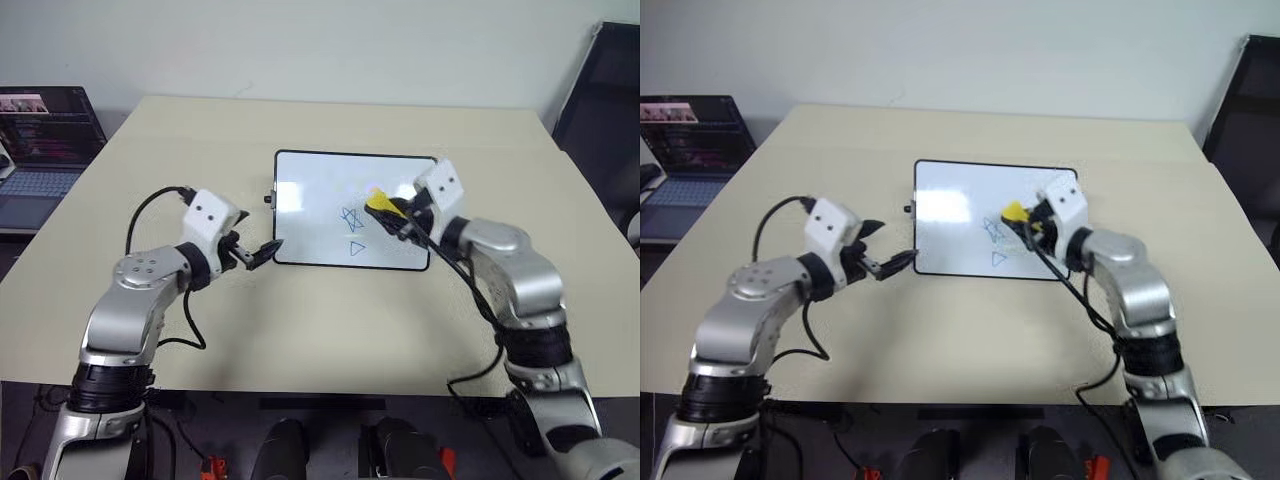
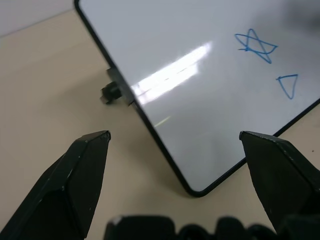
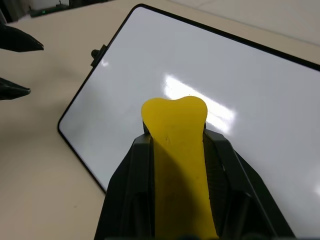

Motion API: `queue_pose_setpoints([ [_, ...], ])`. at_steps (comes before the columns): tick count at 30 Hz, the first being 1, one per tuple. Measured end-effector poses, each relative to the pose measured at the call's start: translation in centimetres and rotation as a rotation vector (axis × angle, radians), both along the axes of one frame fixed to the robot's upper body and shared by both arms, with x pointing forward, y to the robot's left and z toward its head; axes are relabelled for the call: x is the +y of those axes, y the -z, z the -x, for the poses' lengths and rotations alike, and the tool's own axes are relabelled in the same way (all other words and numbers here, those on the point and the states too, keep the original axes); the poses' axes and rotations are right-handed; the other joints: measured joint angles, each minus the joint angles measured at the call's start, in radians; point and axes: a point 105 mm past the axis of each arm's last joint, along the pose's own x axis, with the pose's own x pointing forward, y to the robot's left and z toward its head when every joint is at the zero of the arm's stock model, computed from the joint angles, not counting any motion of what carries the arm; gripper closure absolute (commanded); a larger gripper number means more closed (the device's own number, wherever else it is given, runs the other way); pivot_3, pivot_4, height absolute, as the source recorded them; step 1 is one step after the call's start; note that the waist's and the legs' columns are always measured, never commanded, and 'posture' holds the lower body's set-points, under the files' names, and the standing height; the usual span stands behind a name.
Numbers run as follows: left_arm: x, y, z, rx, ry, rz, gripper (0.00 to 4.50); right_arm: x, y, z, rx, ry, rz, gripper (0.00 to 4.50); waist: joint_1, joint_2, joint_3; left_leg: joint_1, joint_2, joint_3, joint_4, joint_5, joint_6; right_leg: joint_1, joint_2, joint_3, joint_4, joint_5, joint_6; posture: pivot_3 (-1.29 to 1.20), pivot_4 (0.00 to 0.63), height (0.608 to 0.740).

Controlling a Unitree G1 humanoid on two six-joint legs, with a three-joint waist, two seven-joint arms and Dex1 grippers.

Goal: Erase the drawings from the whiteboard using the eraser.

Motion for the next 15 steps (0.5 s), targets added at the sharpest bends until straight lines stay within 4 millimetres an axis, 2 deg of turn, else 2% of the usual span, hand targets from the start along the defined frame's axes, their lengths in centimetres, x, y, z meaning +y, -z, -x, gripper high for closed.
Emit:
queue_pose_setpoints([
  [3, 0.7, 1.6, 0.8, 0.044, -0.018, 0.023, 0.0, -0.6, 1.0, 2.1, 0.045, 0.003, -0.036, 3.53, -0.002, 0.0, 0.0, 0.001, 0.0, 0.001, 0.0, 0.0, 0.0, 0.0, 0.0, 0.0, 0.0, 0.0, 0.0, 0.0, 0.15, 0.74],
  [5, 0.4, 2.0, 1.3, 0.056, 0.015, 0.038, 0.0, -0.6, 1.8, 3.3, 0.058, -0.008, -0.044, 3.53, -0.001, 0.0, 0.0, 0.0, 0.0, 0.002, 0.0, 0.0, 0.0, 0.0, 0.001, -0.001, 0.0, 0.0, 0.0, 0.0, 0.15, 0.74],
  [8, 0.0, 2.7, 2.3, 0.085, 0.07, 0.06, 0.0, -1.3, 4.6, 4.9, 0.14, 0.002, -0.023, 3.53, 0.0, 0.0, 0.0, 0.001, 0.0, 0.003, 0.001, 0.0, 0.0, 0.001, 0.001, 0.0, -0.001, -0.003, 0.004, 0.0, 0.15, 0.74],
  [10, -0.3, 2.9, 2.5, 0.098, 0.096, 0.071, 0.0, -1.8, 5.3, 5.0, 0.155, 0.021, -0.014, 3.53, 0.0, 0.0, 0.0, 0.001, 0.0, 0.003, 0.001, 0.0, 0.0, 0.001, 0.001, 0.0, -0.001, -0.003, 0.004, 0.0, 0.15, 0.74],
  [15, -1.0, 2.7, 2.8, 0.098, 0.159, 0.074, 0.0, -1.6, 5.2, 5.0, 0.125, 0.009, 0.021, 3.53, -0.001, 0.0, 0.0, 0.002, 0.001, 0.003, 0.002, 0.0, 0.0, 0.001, 0.003, 0.001, 0.0, -0.003, 0.005, 0.0, 0.15, 0.74],
])
